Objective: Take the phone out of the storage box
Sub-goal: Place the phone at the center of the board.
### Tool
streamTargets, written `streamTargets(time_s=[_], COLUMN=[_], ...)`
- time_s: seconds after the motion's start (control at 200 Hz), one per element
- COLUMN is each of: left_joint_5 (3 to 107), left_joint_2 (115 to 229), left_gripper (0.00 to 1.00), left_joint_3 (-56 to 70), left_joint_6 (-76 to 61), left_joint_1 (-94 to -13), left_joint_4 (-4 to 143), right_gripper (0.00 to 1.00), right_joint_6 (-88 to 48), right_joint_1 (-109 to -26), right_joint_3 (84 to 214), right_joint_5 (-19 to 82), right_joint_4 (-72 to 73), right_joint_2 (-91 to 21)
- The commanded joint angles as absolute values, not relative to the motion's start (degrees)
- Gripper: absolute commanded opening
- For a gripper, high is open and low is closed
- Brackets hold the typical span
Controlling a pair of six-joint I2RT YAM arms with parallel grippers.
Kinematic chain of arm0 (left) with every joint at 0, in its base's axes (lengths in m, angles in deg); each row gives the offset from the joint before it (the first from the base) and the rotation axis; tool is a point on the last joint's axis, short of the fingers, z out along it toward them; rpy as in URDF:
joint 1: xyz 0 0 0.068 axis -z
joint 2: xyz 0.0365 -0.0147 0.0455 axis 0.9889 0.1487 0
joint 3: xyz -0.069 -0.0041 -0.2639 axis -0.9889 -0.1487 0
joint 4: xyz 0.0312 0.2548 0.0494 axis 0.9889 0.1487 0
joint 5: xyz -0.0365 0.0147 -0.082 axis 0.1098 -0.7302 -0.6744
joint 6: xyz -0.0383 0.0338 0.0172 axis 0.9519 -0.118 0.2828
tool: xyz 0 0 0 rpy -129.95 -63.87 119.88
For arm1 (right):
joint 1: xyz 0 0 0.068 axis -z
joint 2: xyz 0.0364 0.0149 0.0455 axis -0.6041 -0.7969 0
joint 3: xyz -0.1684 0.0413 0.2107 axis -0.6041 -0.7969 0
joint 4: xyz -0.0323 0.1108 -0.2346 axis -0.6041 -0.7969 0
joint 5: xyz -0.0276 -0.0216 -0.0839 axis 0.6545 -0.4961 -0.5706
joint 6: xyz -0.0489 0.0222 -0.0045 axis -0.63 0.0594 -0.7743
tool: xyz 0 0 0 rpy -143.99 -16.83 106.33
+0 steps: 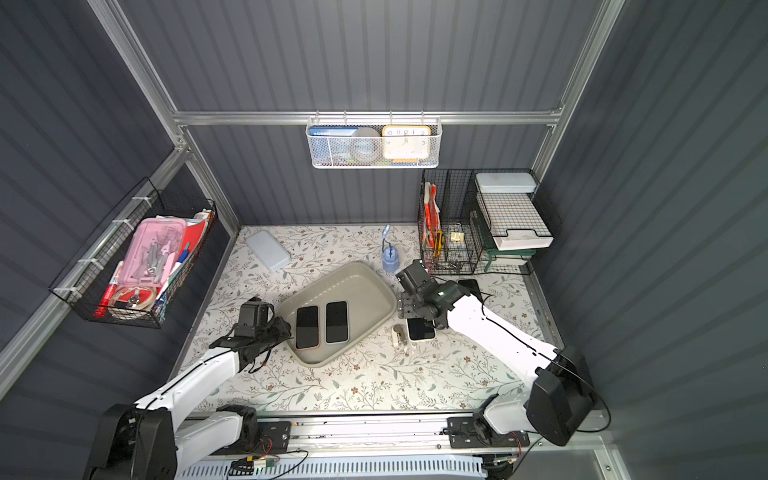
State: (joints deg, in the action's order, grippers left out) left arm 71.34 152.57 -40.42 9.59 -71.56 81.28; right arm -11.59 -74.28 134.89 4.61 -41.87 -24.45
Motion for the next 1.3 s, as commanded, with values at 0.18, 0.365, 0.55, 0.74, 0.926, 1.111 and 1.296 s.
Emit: streamTargets(time_s=[0.18, 0.365, 0.55, 0.74, 0.926, 1.111, 1.296], left_joint_5=[70.6, 70.6, 70.4, 70.5, 70.6, 70.6, 70.8], left_joint_2=[152.2, 152.2, 152.4, 152.1, 151.9, 152.4, 152.5], left_gripper=[0.33, 0.33, 0.33, 0.33, 0.33, 0.33, 0.33], left_joint_3=[-40.6, -40.6, -40.4, -40.6, -40.7, -40.4, -40.4], left_joint_6=[8.5, 8.6, 8.3, 8.3, 8.4, 8.4, 8.4], left_joint_1=[-71.2, -71.2, -71.2, -71.2, -71.2, -71.2, -71.2], left_joint_4=[80.9, 80.8, 80.8, 80.9, 81.1, 81.1, 81.1], right_gripper=[0.57, 0.57, 0.57, 0.59, 0.59, 0.6, 0.62], right_joint_6=[-8.0, -5.4, -6.0, -8.6, -8.9, -9.4, -9.9], right_joint_1=[-75.2, -76.2, -76.2, -75.8, -74.0, -72.3, -70.2], right_joint_3=[124.7, 119.0, 116.1, 117.2, 117.1, 117.5, 117.9], right_joint_5=[9.1, 8.5, 6.9, 6.1, 8.0, 9.4, 10.9], right_joint_4=[-47.9, -46.7, -41.3, -38.1, -33.5, -31.0, -29.8], right_joint_2=[-17.9, -17.5, -20.7, -27.9, -31.9, -34.8, -37.3])
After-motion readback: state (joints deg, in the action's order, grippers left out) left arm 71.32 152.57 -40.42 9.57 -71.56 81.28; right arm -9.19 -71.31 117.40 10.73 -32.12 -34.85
